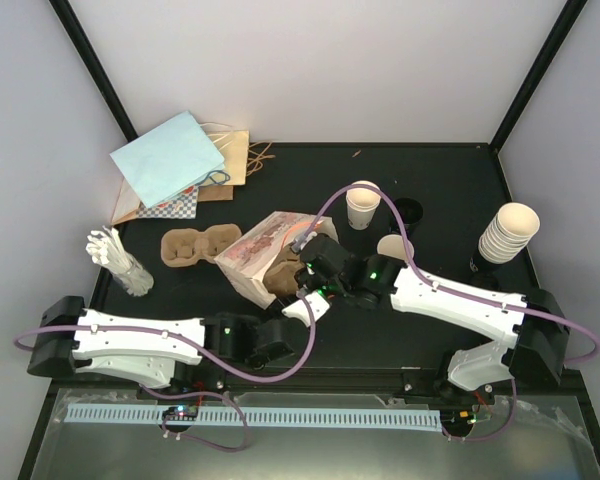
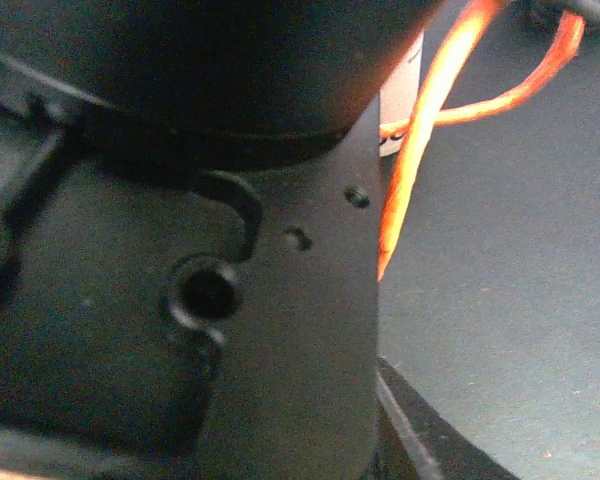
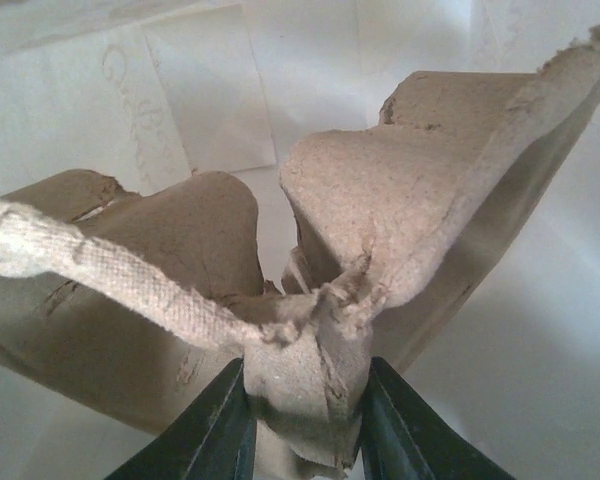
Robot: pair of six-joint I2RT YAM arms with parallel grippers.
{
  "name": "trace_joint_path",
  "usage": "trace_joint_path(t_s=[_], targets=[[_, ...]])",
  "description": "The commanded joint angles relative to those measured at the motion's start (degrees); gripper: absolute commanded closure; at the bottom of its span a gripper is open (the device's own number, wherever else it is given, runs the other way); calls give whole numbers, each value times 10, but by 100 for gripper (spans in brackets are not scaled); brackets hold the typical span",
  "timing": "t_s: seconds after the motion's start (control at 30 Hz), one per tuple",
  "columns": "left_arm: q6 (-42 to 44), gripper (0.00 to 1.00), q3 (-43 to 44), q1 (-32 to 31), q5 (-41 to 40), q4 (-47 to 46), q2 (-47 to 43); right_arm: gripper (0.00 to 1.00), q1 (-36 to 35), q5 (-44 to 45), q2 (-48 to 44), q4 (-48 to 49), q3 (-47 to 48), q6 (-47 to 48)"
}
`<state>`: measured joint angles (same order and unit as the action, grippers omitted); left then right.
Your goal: Pack the takeout coffee
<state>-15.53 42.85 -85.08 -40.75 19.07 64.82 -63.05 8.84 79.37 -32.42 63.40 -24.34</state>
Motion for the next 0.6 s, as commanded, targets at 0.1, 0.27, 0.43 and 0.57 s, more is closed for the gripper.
trace_joint_path(t_s=[0.1,0.27,0.43,0.57], targets=[[30,95,22,10,-72,-61,33,70,-1,-8,12,1,14,3],[54,98,39,8,-11,-56,43,70,3,-9,19,9,10,3],[68,98,9,4,65,-84,7,70,5,-16,29,21,2,6],[90,98,-15,3,163,-112,-22,70,5,-32,33,42,-8,11]])
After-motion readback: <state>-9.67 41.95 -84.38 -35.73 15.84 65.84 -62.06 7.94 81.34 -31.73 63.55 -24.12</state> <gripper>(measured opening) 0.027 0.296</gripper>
